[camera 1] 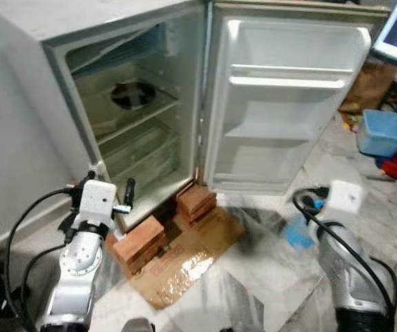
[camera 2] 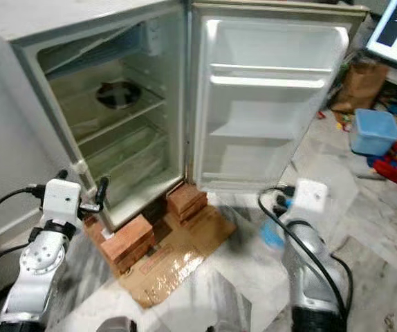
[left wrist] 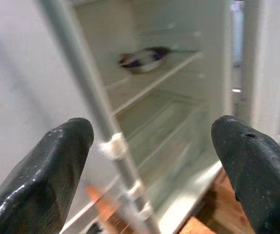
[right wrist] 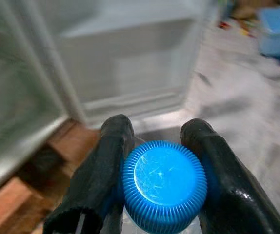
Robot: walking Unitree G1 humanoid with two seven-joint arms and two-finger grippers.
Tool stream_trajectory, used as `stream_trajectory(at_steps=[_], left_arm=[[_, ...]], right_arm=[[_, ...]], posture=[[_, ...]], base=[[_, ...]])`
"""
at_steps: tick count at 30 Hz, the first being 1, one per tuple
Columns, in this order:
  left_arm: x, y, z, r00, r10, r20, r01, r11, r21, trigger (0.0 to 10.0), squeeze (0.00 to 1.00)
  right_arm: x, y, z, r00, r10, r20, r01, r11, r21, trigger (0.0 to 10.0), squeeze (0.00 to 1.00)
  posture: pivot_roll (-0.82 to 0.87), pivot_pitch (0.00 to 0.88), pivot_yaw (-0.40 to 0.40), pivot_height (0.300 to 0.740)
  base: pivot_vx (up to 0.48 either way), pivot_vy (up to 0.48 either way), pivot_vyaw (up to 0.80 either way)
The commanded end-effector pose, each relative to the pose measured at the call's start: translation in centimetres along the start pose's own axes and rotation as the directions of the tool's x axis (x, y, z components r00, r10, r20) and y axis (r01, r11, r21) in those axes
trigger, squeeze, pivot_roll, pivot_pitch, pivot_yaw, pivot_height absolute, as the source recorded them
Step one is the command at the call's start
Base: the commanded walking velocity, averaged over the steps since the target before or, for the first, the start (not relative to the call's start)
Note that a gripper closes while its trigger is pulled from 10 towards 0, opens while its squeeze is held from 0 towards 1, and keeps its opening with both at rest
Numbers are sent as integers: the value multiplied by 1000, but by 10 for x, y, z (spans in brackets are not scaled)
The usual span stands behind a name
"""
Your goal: Restocking fridge
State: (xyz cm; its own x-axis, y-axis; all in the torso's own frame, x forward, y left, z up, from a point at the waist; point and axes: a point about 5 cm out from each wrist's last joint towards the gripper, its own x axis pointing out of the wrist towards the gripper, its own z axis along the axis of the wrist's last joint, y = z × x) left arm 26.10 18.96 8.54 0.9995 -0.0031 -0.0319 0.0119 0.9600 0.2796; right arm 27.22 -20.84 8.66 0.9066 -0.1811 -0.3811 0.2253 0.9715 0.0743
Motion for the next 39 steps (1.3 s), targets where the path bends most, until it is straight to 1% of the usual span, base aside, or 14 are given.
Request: stream_trajectory(at_steps=[1,5,10,13,14,15,16,20,23,29,32,35,39], left_arm=[[2,0,4,1000,10,2,-10,1000,-18,10000,0],[2,0,5,1000,9,-3,-9,1000,-16,10000,0],[2,-6,3,1000,-11,-18,11,1000,-23,10000,0],[4,-10,2,1000,-19,-22,18,999,-28,10000,0],[6,-13,2,999,-26,-22,26,999,-30,10000,0],[6,-13,2,999,-26,-22,26,999,-30,10000,0],[9,-14,3,999,-32,-21,31,999,-30,10000,0],[15,-13,4,999,-26,-18,26,999,-30,10000,0],[16,-13,5,1000,-21,-15,21,999,-30,10000,0],[17,-14,4,1000,-3,-16,2,998,-58,10000,0],[17,-11,3,1000,19,-22,-21,998,-64,10000,0],[18,-6,2,998,63,-32,-66,993,-94,10000,0],[17,-3,0,995,87,-41,-92,988,-123,10000,0]], right_arm=[[3,-4,5,1000,-1,19,1,1000,6,10000,0],[3,-1,2,1000,26,10,-26,1000,17,10000,0],[1,2,-2,998,56,15,-56,998,32,10000,0],[0,3,-2,997,79,24,-79,997,5,10000,0],[0,4,-1,994,104,47,-103,995,-18,10000,0],[0,4,-1,994,104,47,-103,995,-18,10000,0],[0,4,1,991,113,68,-110,992,-57,10000,0],[2,7,2,989,127,77,-126,992,-26,10000,0],[3,10,4,986,142,93,-138,990,-41,10000,0],[4,16,12,972,186,144,-184,983,-23,10000,0],[3,18,14,965,208,159,-205,978,-35,10000,0],[1,23,20,948,249,197,-241,968,-62,10000,0],[2,25,24,942,253,222,-242,967,-78,10000,0]], posture=[[29,30,-46,740],[29,26,-44,740],[23,18,-36,740],[18,13,-37,740],[20,7,-41,740],[20,7,-41,740],[21,4,-41,740],[19,0,-41,740],[19,0,-42,740],[16,0,-45,740],[15,0,-47,740],[13,0,-48,740],[12,0,-48,740]], base=[[0,-472,694],[0,-472,558],[0,-471,0],[0,-431,0],[0,-412,0],[0,-412,0],[0,-382,0],[0,-364,0],[0,-289,0],[0,0,0],[0,0,0],[0,0,0],[138,0,145]])
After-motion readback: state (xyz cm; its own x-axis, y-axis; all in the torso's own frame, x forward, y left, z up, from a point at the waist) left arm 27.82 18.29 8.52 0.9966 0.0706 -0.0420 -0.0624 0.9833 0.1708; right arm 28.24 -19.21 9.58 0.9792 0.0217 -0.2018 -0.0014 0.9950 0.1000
